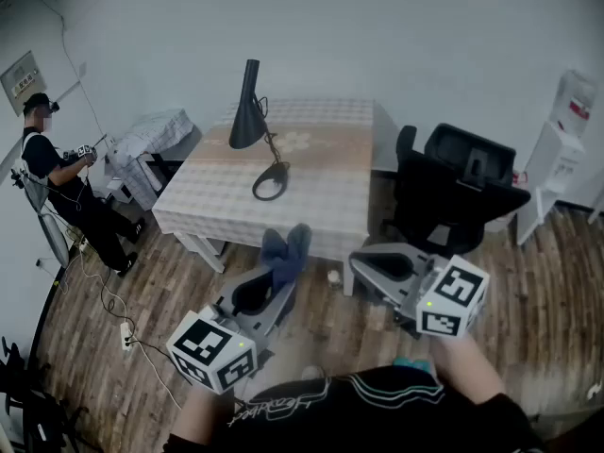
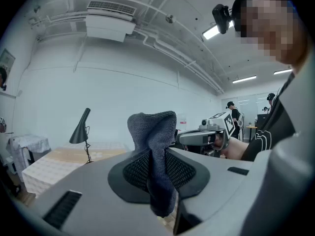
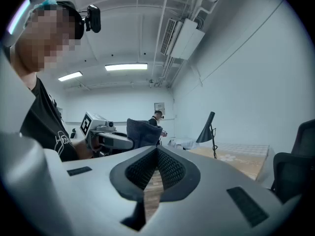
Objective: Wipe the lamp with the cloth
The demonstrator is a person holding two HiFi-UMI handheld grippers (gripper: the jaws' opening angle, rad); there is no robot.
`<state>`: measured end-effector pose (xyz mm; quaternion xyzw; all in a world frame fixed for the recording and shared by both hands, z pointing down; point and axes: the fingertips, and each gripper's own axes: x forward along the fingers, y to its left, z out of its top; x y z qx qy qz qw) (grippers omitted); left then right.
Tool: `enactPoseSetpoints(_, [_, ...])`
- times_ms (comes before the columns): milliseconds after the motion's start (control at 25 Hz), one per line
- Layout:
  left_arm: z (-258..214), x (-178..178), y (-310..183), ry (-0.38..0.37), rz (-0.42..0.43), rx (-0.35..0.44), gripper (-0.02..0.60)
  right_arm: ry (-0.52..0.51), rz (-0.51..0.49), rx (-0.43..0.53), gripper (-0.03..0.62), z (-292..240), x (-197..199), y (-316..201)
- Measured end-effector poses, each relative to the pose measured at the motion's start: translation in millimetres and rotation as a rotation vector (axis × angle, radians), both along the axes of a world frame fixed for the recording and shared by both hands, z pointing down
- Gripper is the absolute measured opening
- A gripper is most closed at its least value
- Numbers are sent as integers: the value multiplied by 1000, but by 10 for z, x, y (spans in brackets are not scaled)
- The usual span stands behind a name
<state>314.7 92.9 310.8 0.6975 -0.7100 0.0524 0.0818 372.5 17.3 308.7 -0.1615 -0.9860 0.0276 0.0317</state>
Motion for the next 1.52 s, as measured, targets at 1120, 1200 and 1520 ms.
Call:
enactPoseSetpoints(1120, [530,-1856,-224,-1,26,-75,72,136,69,-104,11,644,-1867,-196])
enactPoseSetpoints(1200, [558,-2008,-233,-10,34,-81,72,137,77,-98,11,651,-2025,-189])
enactPoseSetpoints(1520, [609,-2443,-412,-41,51,-90,72,130,104,-81,11,656,-2404,-367])
